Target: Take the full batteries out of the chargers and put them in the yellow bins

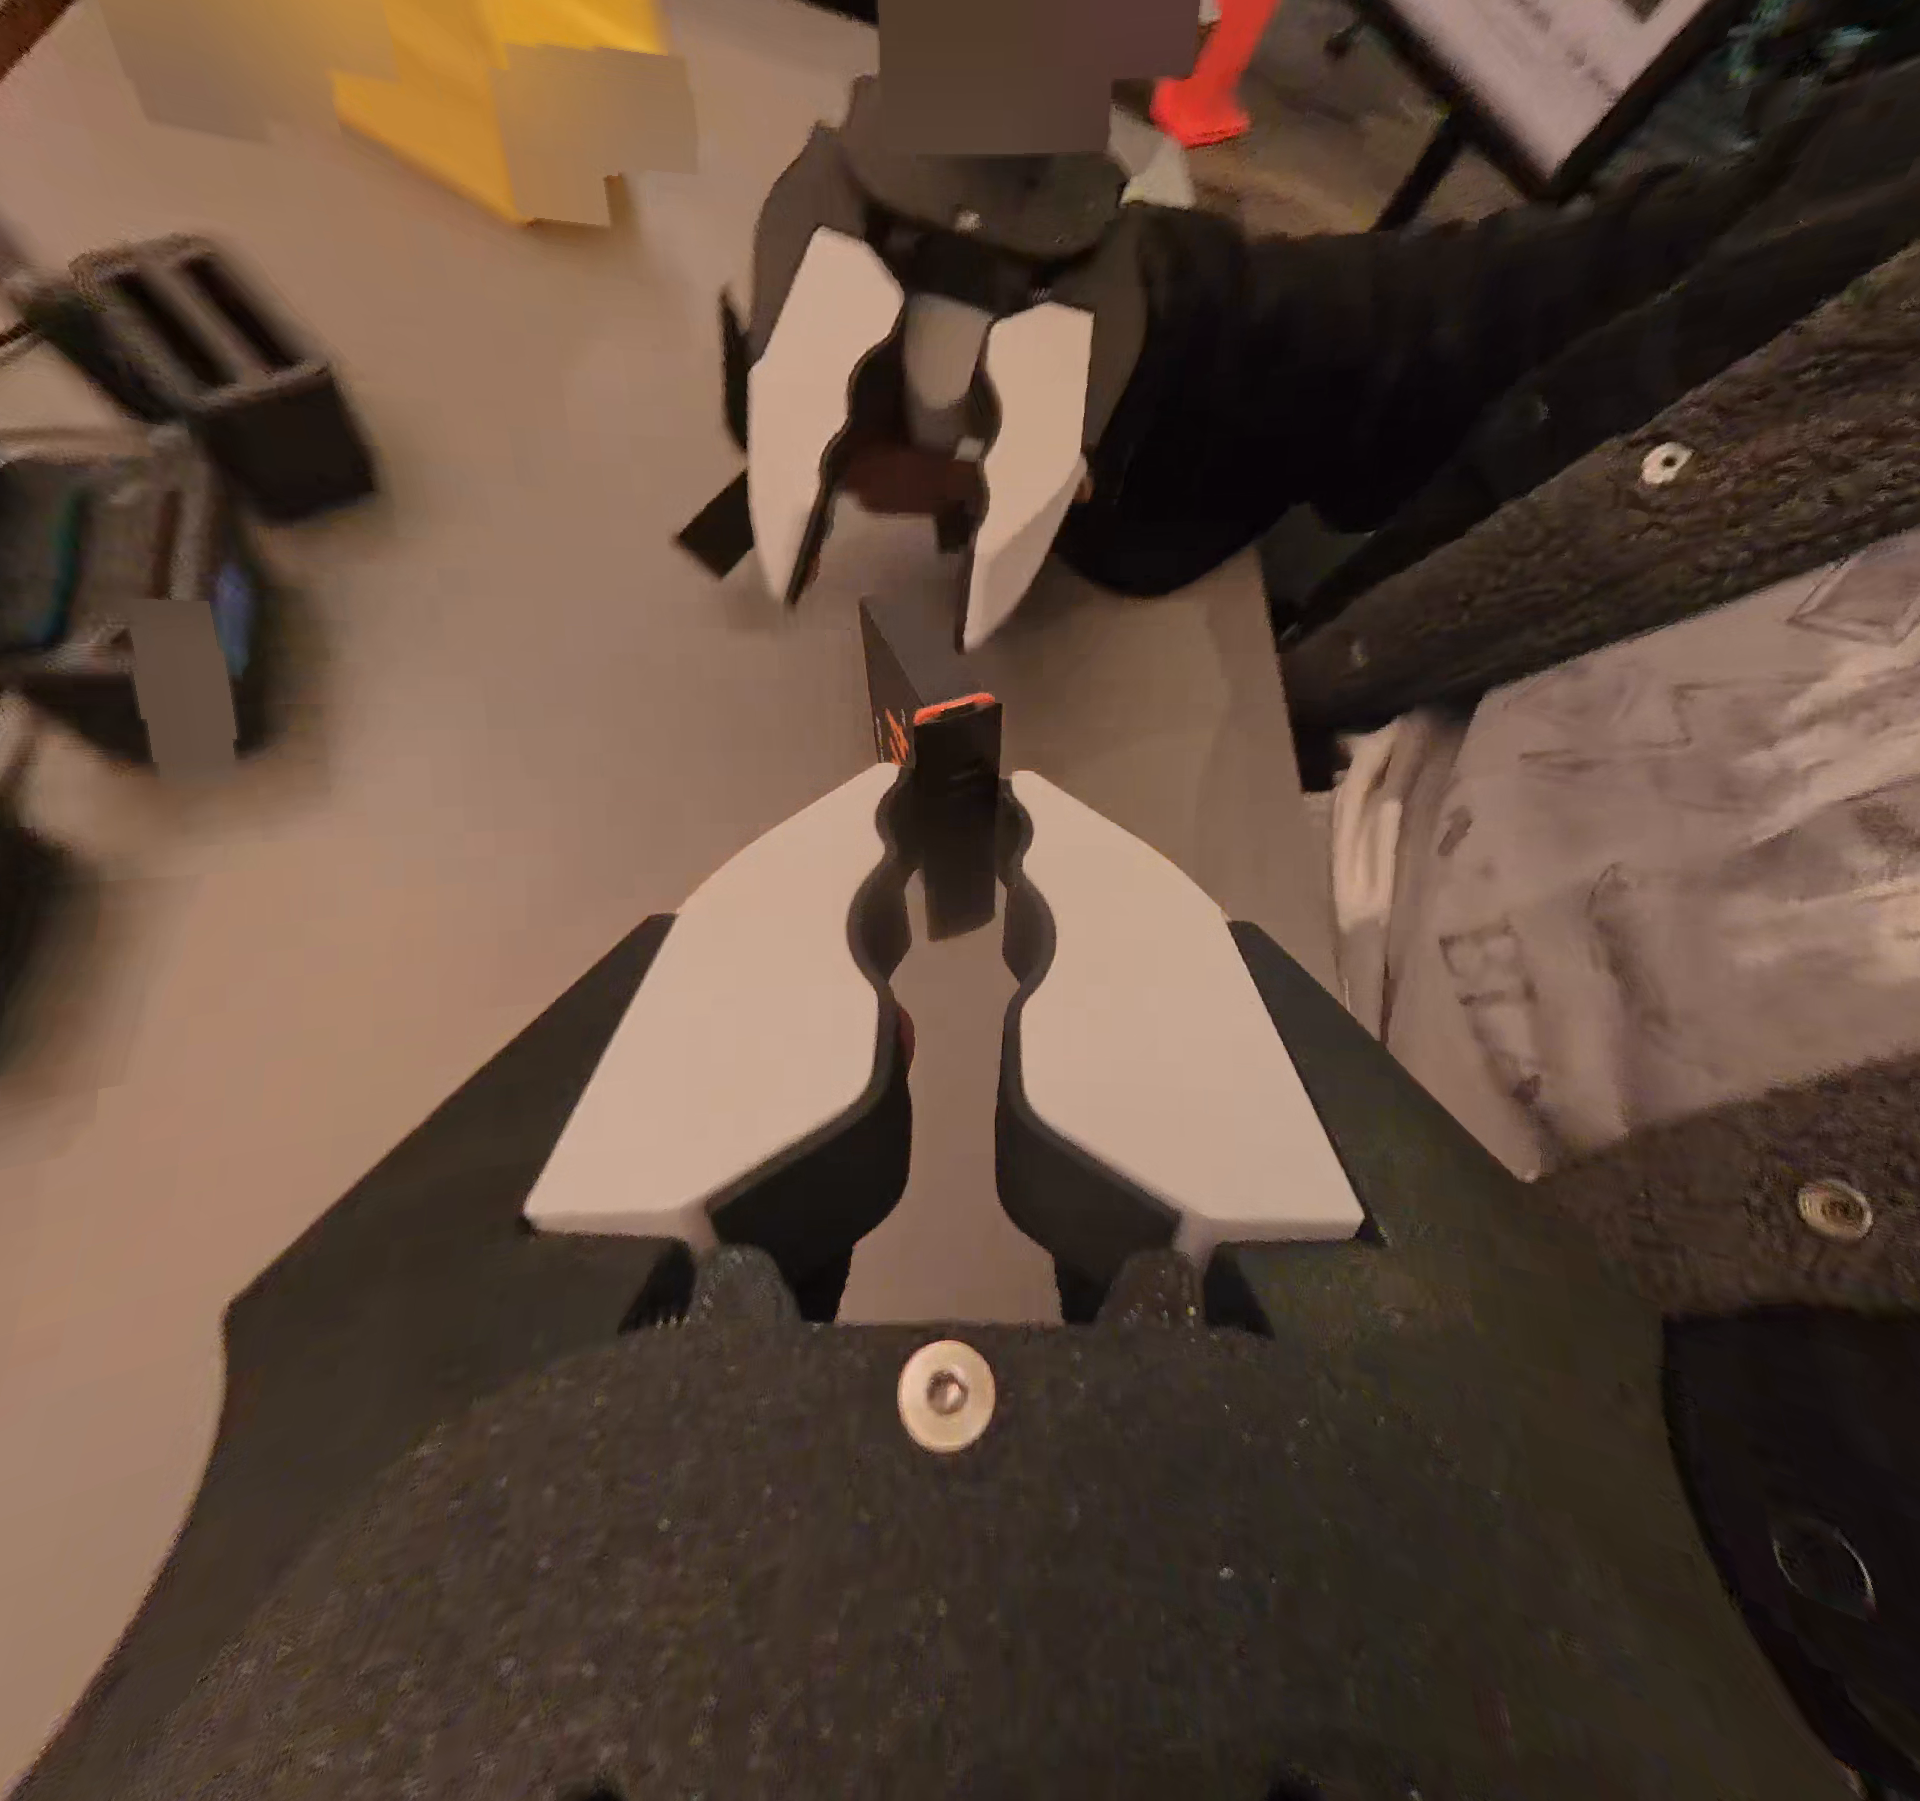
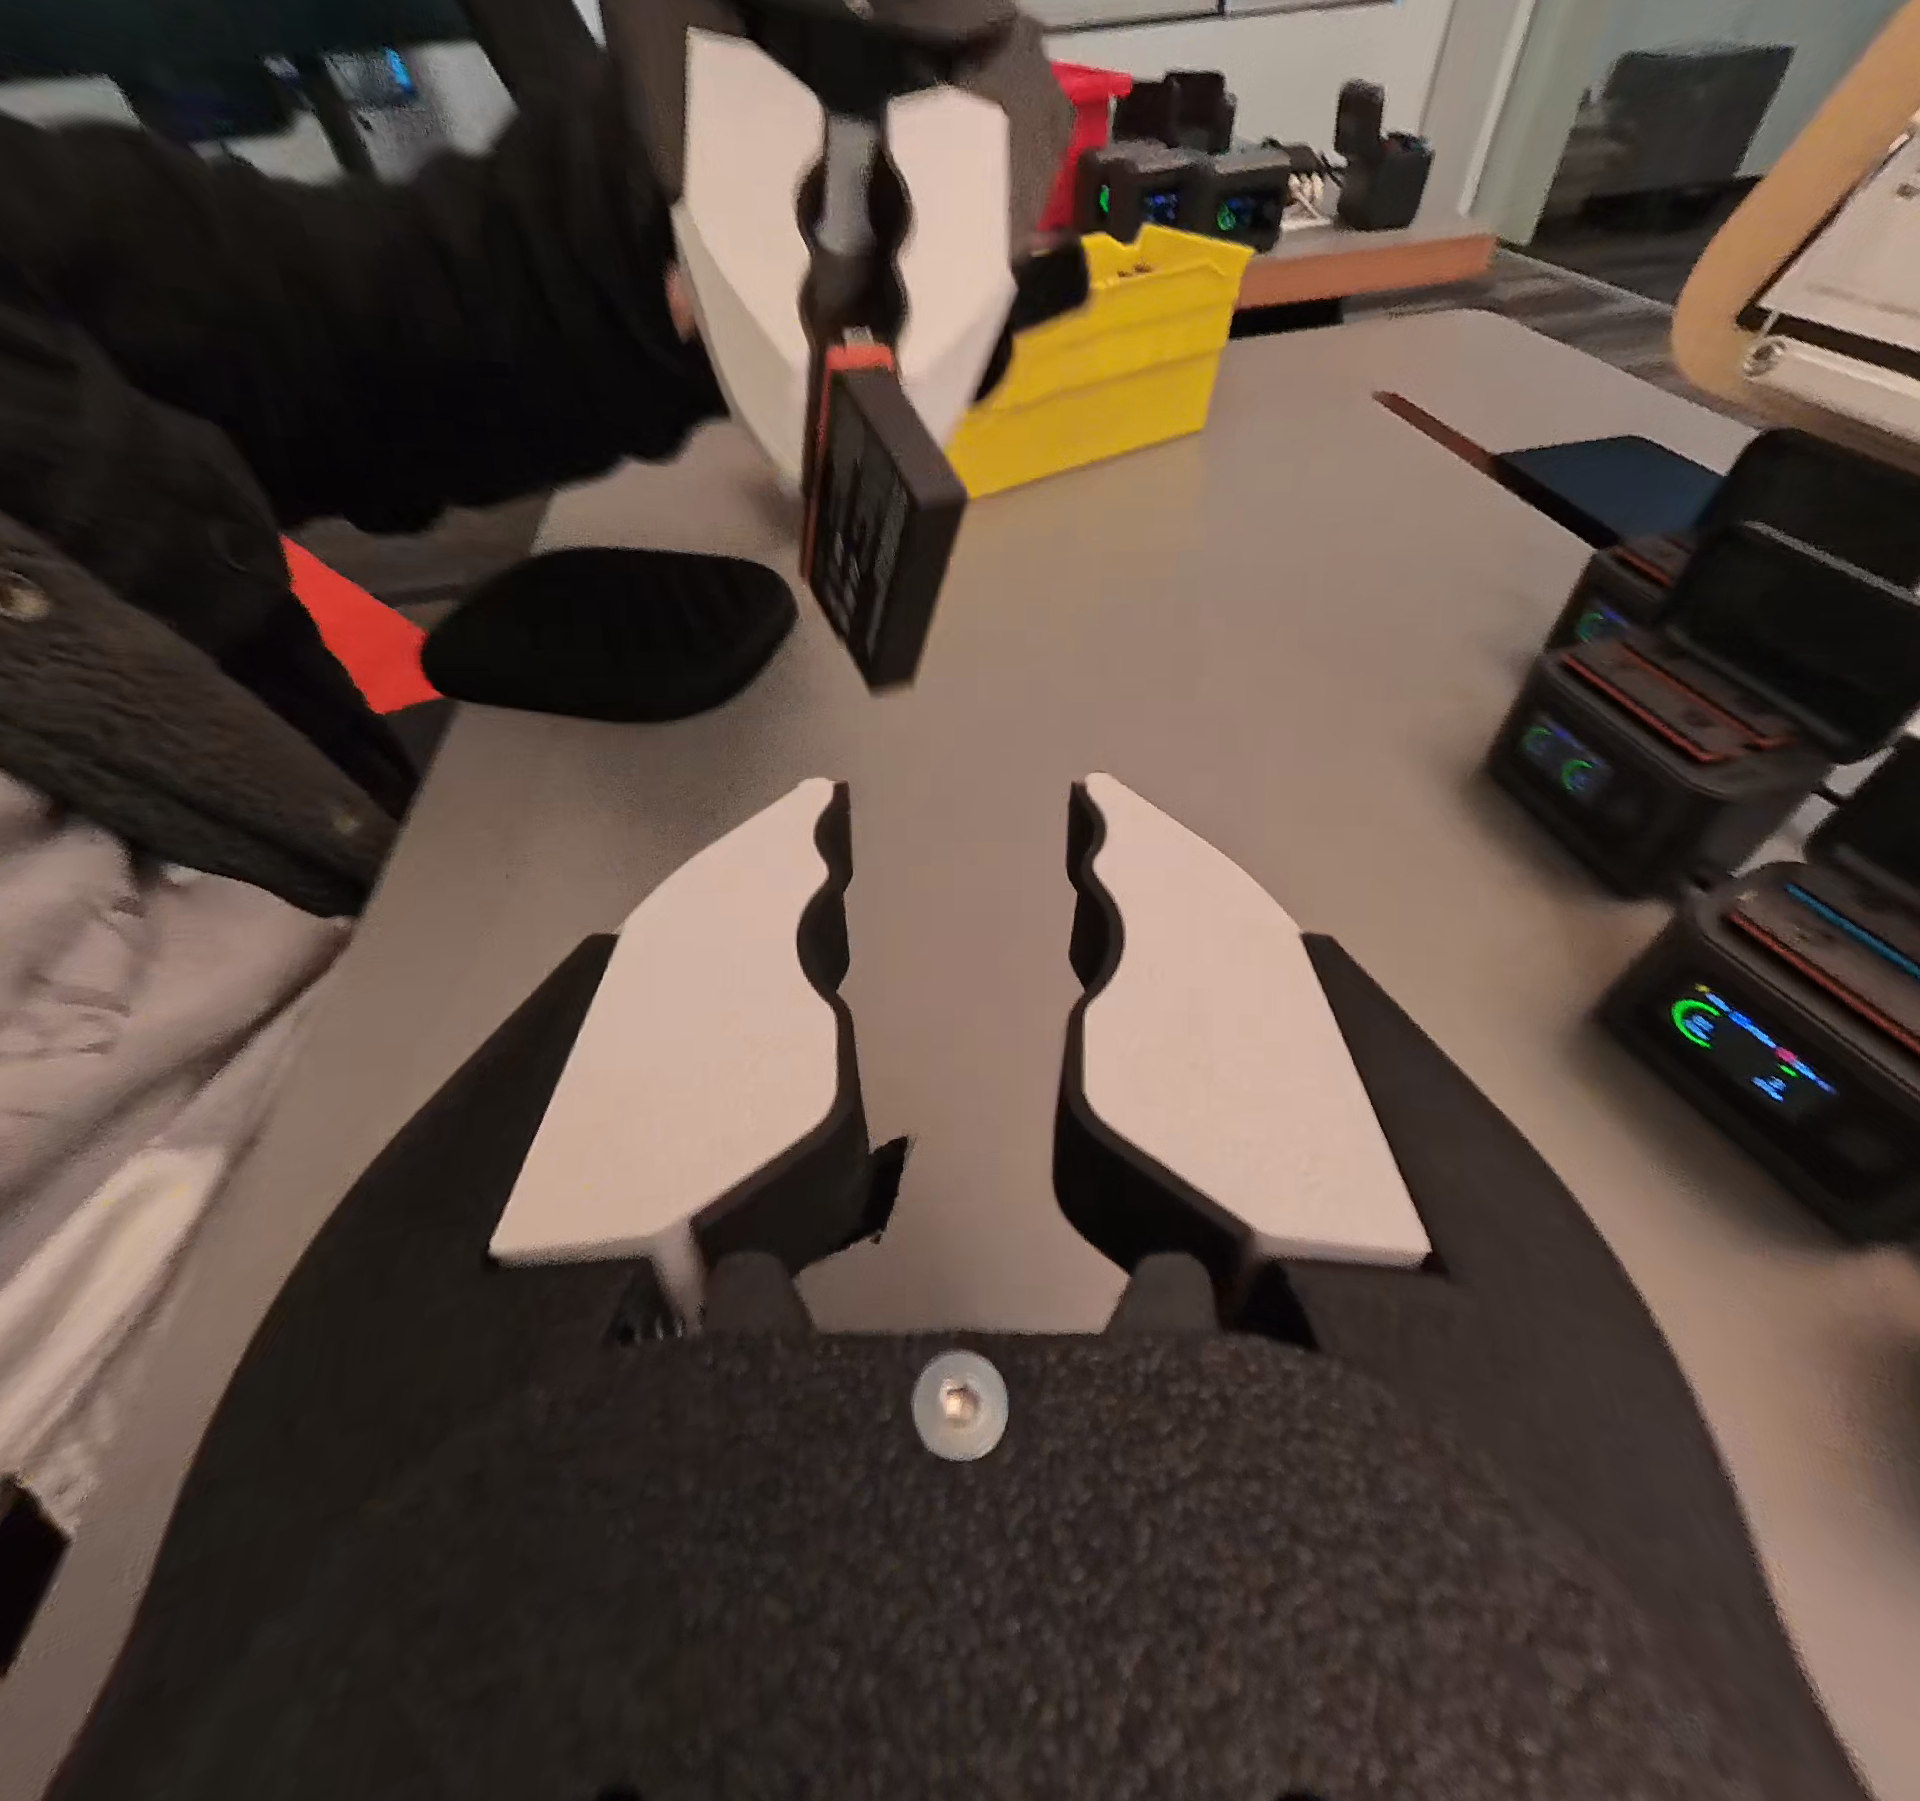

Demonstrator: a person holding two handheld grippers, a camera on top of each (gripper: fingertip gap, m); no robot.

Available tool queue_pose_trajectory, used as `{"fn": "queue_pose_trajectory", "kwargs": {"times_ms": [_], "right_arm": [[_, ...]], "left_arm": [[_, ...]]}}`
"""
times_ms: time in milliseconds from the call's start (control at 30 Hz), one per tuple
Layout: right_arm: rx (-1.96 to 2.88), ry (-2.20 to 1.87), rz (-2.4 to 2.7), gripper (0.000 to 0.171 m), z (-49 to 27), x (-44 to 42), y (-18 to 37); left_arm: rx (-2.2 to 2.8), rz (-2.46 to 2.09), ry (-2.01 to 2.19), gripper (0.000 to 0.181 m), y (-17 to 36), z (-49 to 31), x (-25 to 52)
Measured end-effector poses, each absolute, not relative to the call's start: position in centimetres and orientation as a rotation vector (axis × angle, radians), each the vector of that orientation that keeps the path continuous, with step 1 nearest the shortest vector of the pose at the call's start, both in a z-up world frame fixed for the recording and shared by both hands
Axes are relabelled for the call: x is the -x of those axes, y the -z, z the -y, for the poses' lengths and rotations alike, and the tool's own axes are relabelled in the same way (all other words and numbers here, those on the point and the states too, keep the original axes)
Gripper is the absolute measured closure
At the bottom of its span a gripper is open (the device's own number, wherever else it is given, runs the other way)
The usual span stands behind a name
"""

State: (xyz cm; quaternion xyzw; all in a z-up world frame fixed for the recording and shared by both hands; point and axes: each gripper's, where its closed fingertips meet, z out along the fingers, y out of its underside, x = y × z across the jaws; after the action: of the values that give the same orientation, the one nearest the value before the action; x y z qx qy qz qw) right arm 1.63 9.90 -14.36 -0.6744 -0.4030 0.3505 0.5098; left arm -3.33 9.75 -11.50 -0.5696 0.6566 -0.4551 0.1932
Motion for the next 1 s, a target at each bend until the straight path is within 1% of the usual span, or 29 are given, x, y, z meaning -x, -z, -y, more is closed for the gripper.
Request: {"fn": "queue_pose_trajectory", "kwargs": {"times_ms": [67, 133, 167, 233, 333, 533, 600, 767, 800, 900, 1000], "right_arm": [[1.594, -0.901, 0.969, 0.127, -9.3, -1.7, 13.5], [1.548, -0.962, 0.962, 0.129, -8.7, -2.1, 12.5], [1.528, -0.983, 0.945, 0.133, -8.6, -2.5, 11.9], [1.519, -0.981, 0.910, 0.153, -8.9, -3.5, 11.3], [1.513, -1.001, 0.882, 0.161, -9.0, -5.0, 10.8], [1.459, -1.009, 0.741, 0.161, -10.5, -7.2, 9.7], [1.431, -1.035, 0.695, 0.161, -10.8, -7.9, 9.3], [1.418, -0.997, 0.650, 0.160, -11.6, -9.7, 8.9], [1.441, -0.965, 0.645, 0.159, -12.0, -10.4, 9.1], [1.550, -0.802, 0.610, 0.146, -13.5, -13.9, 10.6], [1.729, -0.610, 0.598, 0.146, -14.8, -17.4, 13.8]], "left_arm": [[1.538, -1.875, 1.334, 0.167, 11.6, -8.9, 0.6], [1.488, -1.891, 1.393, 0.167, 11.4, -8.4, -1.6], [1.470, -1.892, 1.428, 0.167, 11.2, -8.2, -2.4], [1.431, -1.898, 1.465, 0.167, 11.2, -8.0, -3.7], [1.367, -1.799, 1.495, 0.166, 10.4, -8.7, -5.4], [1.340, -1.622, 1.455, 0.164, 9.4, -10.8, -7.6], [1.341, -1.633, 1.393, 0.167, 9.6, -11.0, -8.1], [1.392, -1.685, 1.271, 0.166, 9.3, -11.8, -9.7], [1.410, -1.696, 1.227, 0.166, 9.2, -12.4, -10.1], [1.484, -1.714, 1.119, 0.166, 8.4, -15.0, -11.7], [1.596, -1.743, 0.937, 0.166, 8.3, -18.6, -13.8]]}}
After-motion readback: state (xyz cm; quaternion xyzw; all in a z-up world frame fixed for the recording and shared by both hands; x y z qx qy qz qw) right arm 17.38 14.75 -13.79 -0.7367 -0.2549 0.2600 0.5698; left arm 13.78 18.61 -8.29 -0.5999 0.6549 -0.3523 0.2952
